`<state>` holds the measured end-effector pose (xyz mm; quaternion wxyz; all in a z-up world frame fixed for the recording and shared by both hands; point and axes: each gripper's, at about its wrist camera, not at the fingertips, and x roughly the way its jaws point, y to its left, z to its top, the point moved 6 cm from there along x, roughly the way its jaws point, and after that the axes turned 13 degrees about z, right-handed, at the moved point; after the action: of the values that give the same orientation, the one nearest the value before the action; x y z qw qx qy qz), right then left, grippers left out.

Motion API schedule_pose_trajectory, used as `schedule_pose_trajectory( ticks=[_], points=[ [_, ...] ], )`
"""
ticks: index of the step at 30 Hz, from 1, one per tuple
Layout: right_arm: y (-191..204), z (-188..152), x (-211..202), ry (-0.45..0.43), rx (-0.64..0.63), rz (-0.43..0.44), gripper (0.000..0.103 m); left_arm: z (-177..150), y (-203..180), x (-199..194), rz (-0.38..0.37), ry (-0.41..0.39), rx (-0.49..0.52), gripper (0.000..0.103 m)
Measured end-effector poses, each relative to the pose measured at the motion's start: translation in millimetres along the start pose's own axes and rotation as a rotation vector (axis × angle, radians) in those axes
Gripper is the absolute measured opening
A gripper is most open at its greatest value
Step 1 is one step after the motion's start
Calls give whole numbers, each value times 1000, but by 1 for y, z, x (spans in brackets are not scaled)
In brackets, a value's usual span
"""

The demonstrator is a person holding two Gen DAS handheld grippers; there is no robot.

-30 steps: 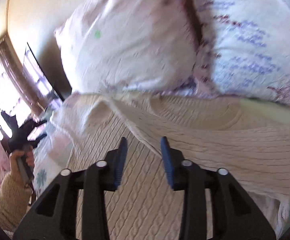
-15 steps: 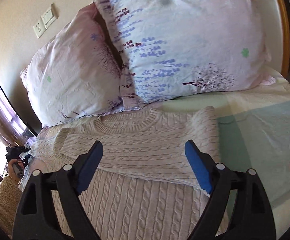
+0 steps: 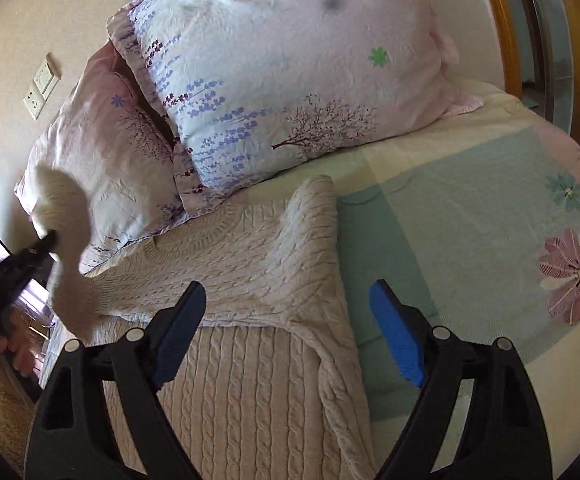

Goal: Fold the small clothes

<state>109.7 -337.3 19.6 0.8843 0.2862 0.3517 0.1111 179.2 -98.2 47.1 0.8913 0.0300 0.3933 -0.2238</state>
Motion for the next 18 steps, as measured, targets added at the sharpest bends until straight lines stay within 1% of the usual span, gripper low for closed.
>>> schedule_pose_trajectory(
  ticks=[1,2,3,4,6,7,8,9,10,11,12,13,14,16,17,18],
  points=[
    [0,-5,-3,19,-5,-4,84,-14,-20,22,-6,86,41,7],
    [0,-10,-9,30,-18,-7,84,-28,-32,32,-26,140,57,7],
    [0,-16,-19,35,-40,-7,84,-39,-36,29,-54,153,66,7],
    [-1,-22,-28,38,-59,-11,84,-48,-33,17,-59,133,74,7],
    [-10,-38,-46,65,-70,-13,84,-65,-11,-21,-33,62,59,8],
    [-14,-46,-52,82,-56,0,84,-75,1,-40,-13,44,26,12],
    [-19,-57,-57,102,-27,29,84,-87,21,-60,18,34,-21,25],
    [-24,-68,-62,121,10,65,81,-100,36,-78,72,33,-66,43],
    [-28,-80,-66,140,49,98,71,-115,53,-94,133,35,-113,47],
    [-31,-92,-69,161,78,127,66,-135,71,-111,181,44,-162,47],
    [-33,-103,-72,176,101,140,58,-154,85,-123,214,66,-211,47],
    [-35,-114,-76,190,114,140,54,-175,96,-135,232,89,-272,47],
    [-37,-123,-79,200,115,136,53,-192,102,-141,224,116,-326,47],
    [-35,-137,-88,185,110,148,50,-225,102,-151,181,154,-415,46],
    [-33,-143,-90,193,118,167,48,-238,98,-154,165,160,-444,45],
    [-30,-149,-91,207,130,194,40,-244,94,-162,171,119,-448,45]
  ],
)
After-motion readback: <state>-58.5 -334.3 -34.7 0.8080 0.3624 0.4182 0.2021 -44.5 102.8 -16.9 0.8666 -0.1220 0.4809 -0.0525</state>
